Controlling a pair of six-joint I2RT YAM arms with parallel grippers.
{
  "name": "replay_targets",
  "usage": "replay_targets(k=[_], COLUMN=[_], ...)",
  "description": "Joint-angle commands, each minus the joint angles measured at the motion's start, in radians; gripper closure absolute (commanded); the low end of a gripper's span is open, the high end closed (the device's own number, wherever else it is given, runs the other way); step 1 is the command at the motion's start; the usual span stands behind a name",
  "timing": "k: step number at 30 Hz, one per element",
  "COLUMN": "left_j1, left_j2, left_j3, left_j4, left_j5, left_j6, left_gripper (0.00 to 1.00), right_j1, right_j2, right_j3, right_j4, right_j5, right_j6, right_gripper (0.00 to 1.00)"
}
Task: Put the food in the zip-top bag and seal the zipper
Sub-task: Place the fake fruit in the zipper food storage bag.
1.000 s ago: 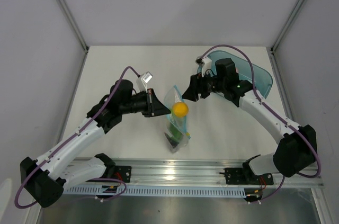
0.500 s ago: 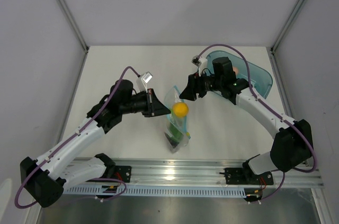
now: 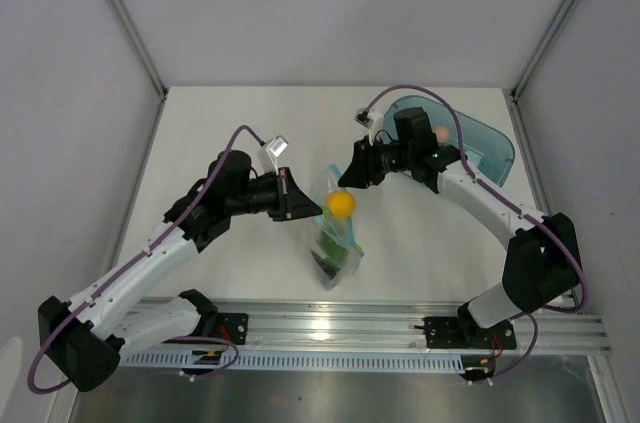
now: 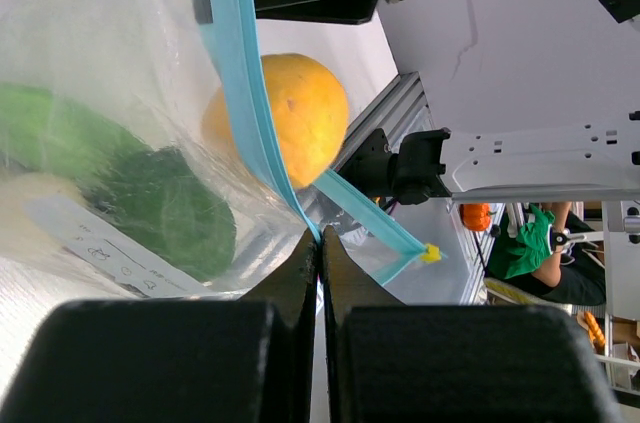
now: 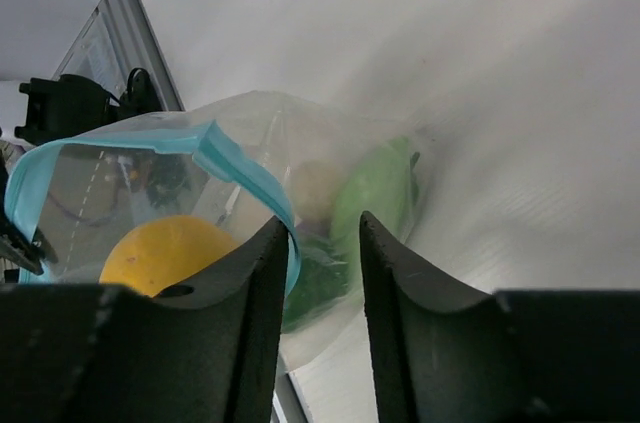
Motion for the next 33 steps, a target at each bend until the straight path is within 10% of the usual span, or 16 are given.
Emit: replay_targets(k=[1, 7, 22, 33], left_j1=[-0.003, -0.003, -0.002, -0.002], left_j2=[-0.002, -0.004, -0.018, -0.051], left_j3=[0.001, 0.002, 0.001, -0.019], left_j4=[0.031, 0.025, 0.025, 0.000], left_j5=[0.018, 0.015, 0.011, -0.014], left_j6=[-0.008, -0.005, -0.012, -0.007], left_gripper=[0.99, 0.99, 0.99, 0.99], right_j1=[0.020, 0.030, 0.306, 0.323], right_j2=[0.015, 0.008, 0.055, 0.070], right_j3=[0.048, 0.112, 0.554, 0.511], right_j4=[-0.009, -0.095, -0.566, -0.558], right_j5=[-0.015, 0.080, 0.593, 0.740], right_j6=[-0.030, -0.033, -0.034, -0.021], right_gripper=[0.65, 1.00, 1.00, 1.00])
